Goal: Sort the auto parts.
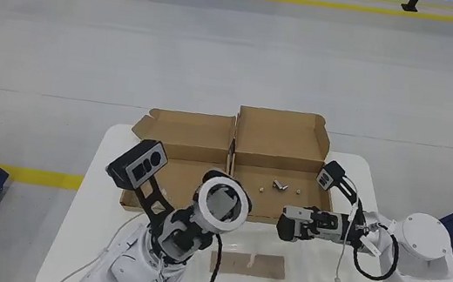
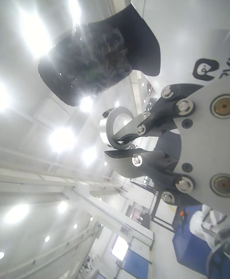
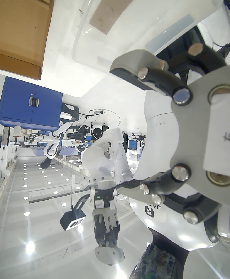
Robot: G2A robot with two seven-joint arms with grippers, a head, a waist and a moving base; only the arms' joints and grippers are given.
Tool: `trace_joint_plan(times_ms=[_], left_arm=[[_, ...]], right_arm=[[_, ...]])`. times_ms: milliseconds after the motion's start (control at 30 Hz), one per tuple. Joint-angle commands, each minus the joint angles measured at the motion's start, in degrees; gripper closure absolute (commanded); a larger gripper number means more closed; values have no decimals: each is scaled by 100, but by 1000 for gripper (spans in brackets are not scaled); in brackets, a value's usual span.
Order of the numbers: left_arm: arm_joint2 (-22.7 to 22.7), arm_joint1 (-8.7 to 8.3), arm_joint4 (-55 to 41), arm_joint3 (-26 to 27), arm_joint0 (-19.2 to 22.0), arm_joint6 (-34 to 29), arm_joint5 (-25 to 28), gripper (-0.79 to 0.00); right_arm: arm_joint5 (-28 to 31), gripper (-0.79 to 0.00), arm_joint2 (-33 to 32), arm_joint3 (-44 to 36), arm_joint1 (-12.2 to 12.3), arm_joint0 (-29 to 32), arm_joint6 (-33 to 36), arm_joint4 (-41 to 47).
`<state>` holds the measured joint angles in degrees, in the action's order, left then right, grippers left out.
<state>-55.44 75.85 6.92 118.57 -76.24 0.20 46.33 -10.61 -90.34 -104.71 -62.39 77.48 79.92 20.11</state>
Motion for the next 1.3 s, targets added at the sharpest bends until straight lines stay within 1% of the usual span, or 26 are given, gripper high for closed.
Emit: trace_joint_plan(times_ms=[0,233,467,600,700,733,800,967,1267], left_arm=[[-202,-54,-42,-72,-198,-222,-55,0],[-791,-228,-232,-323,-807,-930,-154,0],[-796,-229,-209,-322,-805,-940,-188,0],[-876,-247,4,-390,-744,-1187,-908,0],[-1010,-273,78,-470,-714,-1402,-1399,0],[-1076,-285,117,-506,-725,-1474,-1638,0],[-1204,-309,255,-445,-733,-1620,-2010,0],[-1498,-368,722,-280,-907,-1838,-2866,0],[-1514,-371,758,-263,-920,-1846,-2911,0]], right_arm=[[0,-785,0,0,0,0,0,0],[0,-785,0,0,0,0,0,0],[0,-785,0,0,0,0,0,0],[0,-785,0,0,0,0,0,0],[0,-785,0,0,0,0,0,0],[0,-785,0,0,0,0,0,0],[0,-785,0,0,0,0,0,0],[0,-785,0,0,0,0,0,0],[0,-785,0,0,0,0,0,0]])
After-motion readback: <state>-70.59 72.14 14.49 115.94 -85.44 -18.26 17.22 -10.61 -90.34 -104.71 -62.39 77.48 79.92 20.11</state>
